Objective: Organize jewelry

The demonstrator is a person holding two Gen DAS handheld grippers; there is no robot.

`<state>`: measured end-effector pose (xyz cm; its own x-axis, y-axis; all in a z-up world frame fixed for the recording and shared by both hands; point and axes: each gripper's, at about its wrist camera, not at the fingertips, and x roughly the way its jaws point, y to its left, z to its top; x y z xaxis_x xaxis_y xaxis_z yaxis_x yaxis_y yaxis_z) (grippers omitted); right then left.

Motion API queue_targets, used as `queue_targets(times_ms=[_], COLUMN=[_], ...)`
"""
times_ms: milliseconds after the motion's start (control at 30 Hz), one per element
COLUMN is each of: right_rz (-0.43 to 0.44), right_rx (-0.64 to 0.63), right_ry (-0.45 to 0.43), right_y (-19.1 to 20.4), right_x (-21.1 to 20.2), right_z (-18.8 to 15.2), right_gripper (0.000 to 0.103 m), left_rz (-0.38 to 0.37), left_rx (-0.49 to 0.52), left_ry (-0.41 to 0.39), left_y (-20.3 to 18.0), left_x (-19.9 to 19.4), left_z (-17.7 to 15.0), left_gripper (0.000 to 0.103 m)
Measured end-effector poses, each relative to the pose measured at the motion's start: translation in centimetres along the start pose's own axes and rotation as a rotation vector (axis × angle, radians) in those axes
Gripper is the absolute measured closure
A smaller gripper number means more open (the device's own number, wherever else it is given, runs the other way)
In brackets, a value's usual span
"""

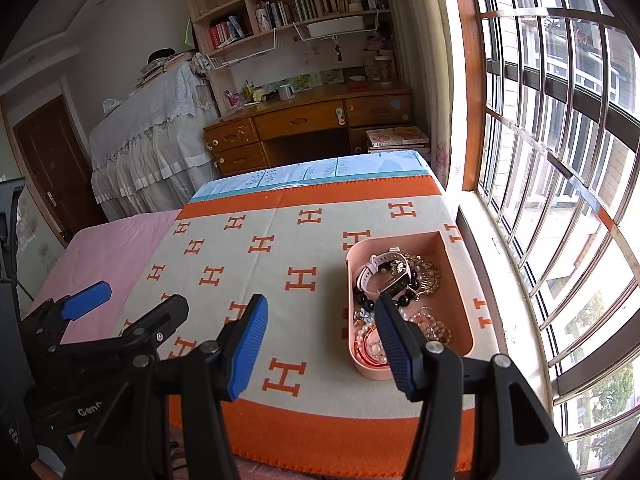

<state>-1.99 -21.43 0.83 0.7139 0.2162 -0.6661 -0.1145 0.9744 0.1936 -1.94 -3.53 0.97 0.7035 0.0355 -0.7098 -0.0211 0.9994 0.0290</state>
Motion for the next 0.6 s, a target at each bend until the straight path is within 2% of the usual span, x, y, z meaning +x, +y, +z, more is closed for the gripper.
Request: queue_targets(times_ms=[600], right_rz=[0.008], right_rx=[0.004], right_ry=[0.003], right_y=[0.1], right_x=[0.23], right_z=[0.12], right_gripper=[0.047], left_rz=[0.002], left_rx=[0.001], left_ry=[0.0], left_y=[0.04], left_x=[0.08], left_z=[0.15], left_gripper=[0.001])
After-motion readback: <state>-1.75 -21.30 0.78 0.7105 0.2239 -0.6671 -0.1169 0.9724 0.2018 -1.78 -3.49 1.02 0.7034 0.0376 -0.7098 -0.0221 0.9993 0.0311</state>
